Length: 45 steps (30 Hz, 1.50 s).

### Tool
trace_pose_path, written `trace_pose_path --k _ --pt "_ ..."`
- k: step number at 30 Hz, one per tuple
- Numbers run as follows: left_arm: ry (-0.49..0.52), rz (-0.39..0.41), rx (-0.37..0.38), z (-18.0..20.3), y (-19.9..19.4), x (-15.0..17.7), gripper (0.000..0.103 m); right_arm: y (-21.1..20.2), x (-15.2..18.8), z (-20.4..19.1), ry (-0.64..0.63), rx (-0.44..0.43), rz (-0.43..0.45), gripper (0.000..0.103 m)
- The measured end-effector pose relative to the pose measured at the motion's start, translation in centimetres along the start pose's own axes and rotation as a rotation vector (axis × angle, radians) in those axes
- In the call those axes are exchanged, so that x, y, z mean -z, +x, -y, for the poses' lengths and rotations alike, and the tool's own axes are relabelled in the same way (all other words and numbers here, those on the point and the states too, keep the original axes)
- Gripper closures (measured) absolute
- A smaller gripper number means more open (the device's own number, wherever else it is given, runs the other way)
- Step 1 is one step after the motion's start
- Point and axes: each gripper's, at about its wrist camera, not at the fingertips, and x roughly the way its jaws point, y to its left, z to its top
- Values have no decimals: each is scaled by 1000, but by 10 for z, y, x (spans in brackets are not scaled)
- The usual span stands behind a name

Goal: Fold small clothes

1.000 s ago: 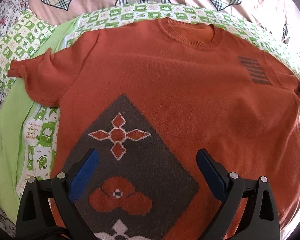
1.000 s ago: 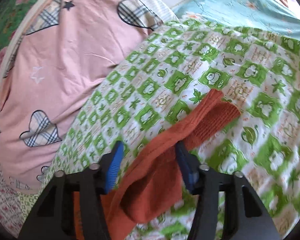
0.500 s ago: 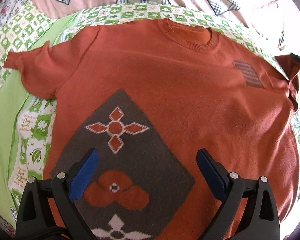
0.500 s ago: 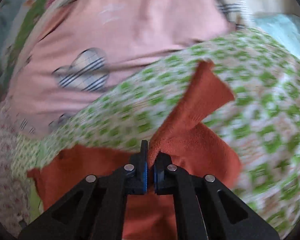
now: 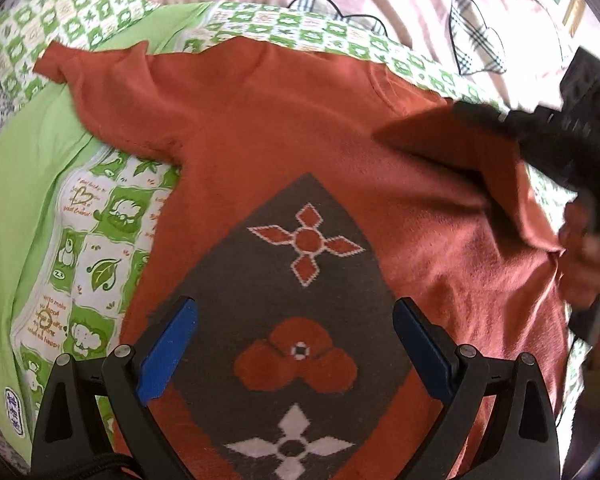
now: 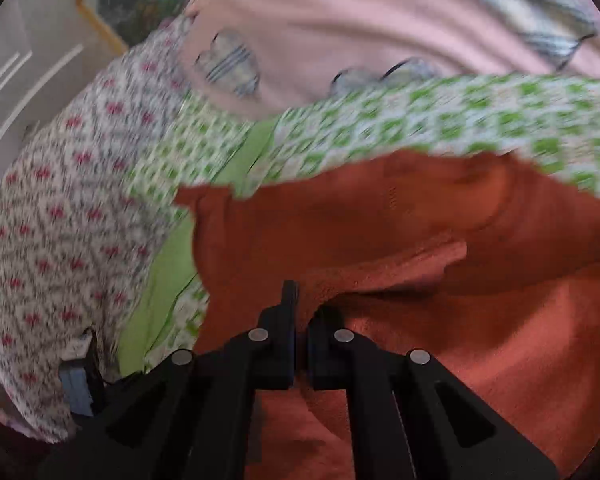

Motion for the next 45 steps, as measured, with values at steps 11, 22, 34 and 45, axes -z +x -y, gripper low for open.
trace_pose_path --k 11,22,34,45 --pt "22 -15 169 40 18 -31 5 -38 44 52 201 15 38 54" --pt "116 -22 123 102 83 -81 82 -92 74 100 316 120 126 53" --pt "-20 29 228 25 80 -80 58 -101 88 107 332 123 151 53" --pt "-50 126 250 -2 66 -63 98 -176 73 140 318 436 292 35"
